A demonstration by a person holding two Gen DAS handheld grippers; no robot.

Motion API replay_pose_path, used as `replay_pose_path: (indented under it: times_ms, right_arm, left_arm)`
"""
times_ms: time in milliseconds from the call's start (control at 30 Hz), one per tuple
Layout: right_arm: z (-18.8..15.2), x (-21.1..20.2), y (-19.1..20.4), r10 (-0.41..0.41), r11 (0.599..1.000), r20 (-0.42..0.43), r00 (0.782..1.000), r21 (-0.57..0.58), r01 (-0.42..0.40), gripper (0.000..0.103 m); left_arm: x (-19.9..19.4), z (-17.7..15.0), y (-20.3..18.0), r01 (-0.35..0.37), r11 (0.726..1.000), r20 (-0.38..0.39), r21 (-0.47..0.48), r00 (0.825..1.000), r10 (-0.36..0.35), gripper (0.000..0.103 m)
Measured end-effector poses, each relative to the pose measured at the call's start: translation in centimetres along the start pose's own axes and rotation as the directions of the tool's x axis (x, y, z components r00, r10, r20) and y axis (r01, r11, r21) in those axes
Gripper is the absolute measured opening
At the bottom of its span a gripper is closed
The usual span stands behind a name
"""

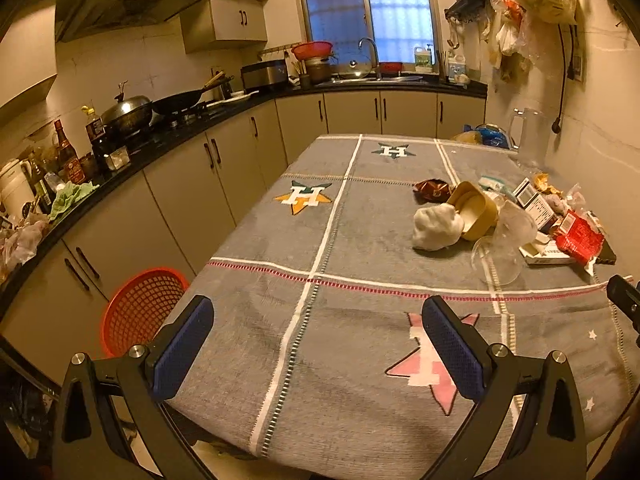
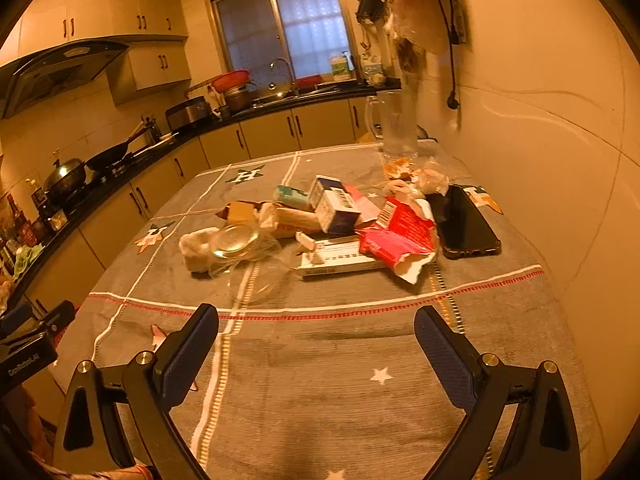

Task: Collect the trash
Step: 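Grasp the white crumpled towel with the left tool while the right tool grasps the clear cup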

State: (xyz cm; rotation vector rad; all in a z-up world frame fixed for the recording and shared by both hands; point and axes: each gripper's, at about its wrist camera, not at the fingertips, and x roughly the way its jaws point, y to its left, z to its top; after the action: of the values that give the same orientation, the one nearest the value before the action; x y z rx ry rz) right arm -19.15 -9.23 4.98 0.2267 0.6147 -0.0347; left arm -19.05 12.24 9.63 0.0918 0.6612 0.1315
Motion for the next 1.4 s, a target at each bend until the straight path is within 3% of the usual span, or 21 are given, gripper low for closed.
replay_pose_path:
  times_ms: [367,700,833,1067,1233,1300,1333,1400]
  right_arm:
    - [-0.5,2.3,0.0,0.047,0.999,-0.069,0.997,0.012,-0.046,0.101]
    - [1.4,5.8,2.0,0.127,0.989,-0.130,0.983,-0.066,-0.136,0.096]
    - [2.9,7.9,3.3,0.161,0.980,-0.116,0.980,-0.097,-0.172,0.096]
    - [5.0,11.6,5.1,0.180,0.972,-0.114,0.977,-0.134,-0.194,0.096]
    - [5.8,13.9,5.6,0.192,0.969,-0.138,0.972,-0.132,-0.211,0.095]
    - [5.7,14.5,5.7,0.205,0.965,-0.156,0.966,-0.131,-0.226,0.087]
    - [5.7,14.9,5.6,0.213,0.963,-0.176,0.961,-0.128,-0.237,0.073]
    - [5.8,15.0,5.2,0.230,0.962,-0.172,0.958,-0.110,-0.251,0.073]
  left_arm:
    - [3.1,-0.5,0.3,-0.006,1.000,-0.083,0.013,0.997,0.007,0.103]
    - [5.3,2.3,2.3,0.103,0.993,-0.100,0.066,0.990,-0.096,0.103]
    - [7.2,4.5,1.6,0.220,0.973,-0.118,0.073,0.970,-0.210,0.103]
    - [11.4,6.1,-1.8,0.285,0.945,-0.153,0.159,0.953,-0.262,0.103]
    - [14.2,6.5,-3.3,0.352,0.920,-0.215,0.170,0.925,-0.314,0.103]
    - [14.6,6.6,-3.9,0.365,0.913,-0.220,0.182,0.920,-0.324,0.103]
    - [14.9,6.7,-4.4,0.378,0.906,-0.221,0.193,0.916,-0.335,0.103]
    - [15.2,6.9,-5.3,0.400,0.894,-0.222,0.204,0.908,-0.355,0.103]
